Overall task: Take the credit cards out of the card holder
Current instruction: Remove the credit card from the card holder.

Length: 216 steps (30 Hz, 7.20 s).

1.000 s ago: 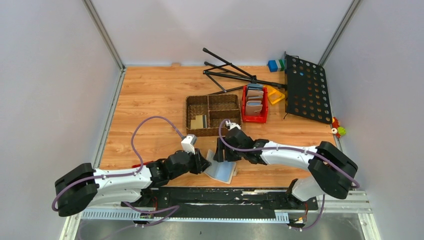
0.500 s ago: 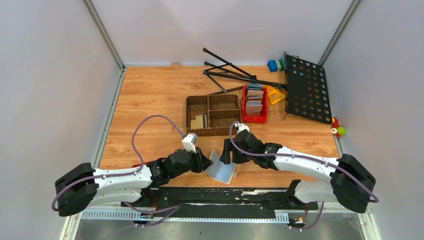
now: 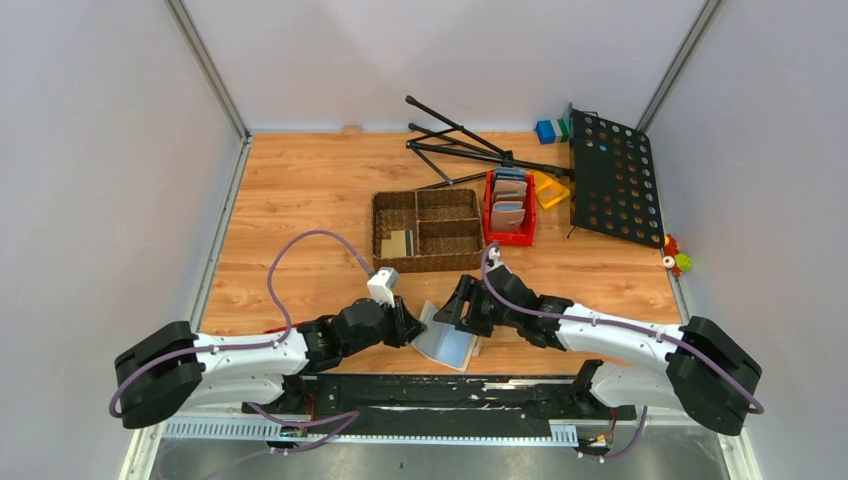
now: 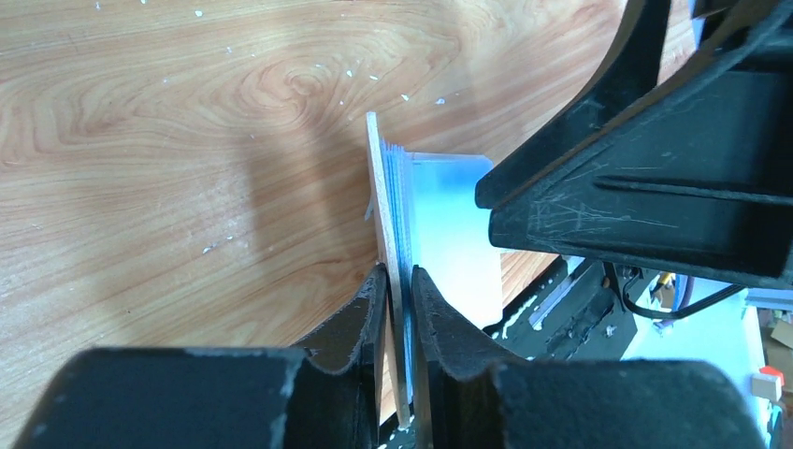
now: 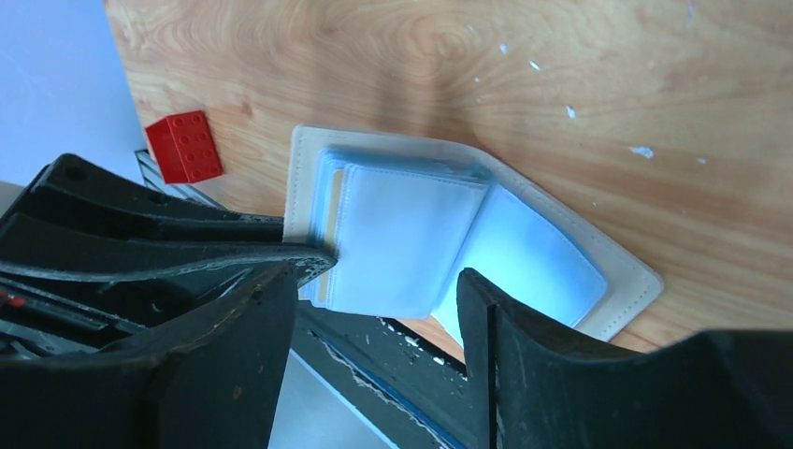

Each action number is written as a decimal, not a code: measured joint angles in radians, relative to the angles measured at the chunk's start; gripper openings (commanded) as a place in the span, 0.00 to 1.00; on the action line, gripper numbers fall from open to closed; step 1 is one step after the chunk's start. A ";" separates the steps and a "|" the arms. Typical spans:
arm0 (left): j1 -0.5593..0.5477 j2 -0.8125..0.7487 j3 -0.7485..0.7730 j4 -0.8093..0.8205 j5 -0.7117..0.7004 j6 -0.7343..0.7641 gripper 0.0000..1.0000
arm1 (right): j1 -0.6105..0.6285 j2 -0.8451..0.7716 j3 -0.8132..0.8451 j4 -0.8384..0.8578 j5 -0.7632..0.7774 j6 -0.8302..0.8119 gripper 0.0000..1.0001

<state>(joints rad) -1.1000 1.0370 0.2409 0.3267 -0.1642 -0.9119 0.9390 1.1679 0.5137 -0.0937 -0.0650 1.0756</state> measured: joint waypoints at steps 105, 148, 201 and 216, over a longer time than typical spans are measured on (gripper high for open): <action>-0.005 -0.029 0.023 -0.044 0.031 -0.049 0.40 | -0.028 -0.021 -0.083 -0.176 -0.085 -0.164 0.46; 0.220 -0.387 -0.059 -0.138 0.131 -0.181 0.00 | -0.033 -0.332 -0.167 -0.026 -0.067 -0.212 0.99; 0.256 -0.473 0.067 -0.230 0.181 -0.238 0.72 | -0.033 -0.577 -0.337 0.303 -0.007 0.002 0.00; 0.243 -0.282 0.167 -0.271 0.318 -0.096 0.38 | -0.033 -0.494 -0.351 0.283 -0.036 -0.042 0.00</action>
<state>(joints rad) -0.8566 0.7555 0.4080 0.0555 0.1535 -1.0080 0.9062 0.6739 0.1631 0.1898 -0.1009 1.0336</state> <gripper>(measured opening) 0.399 0.066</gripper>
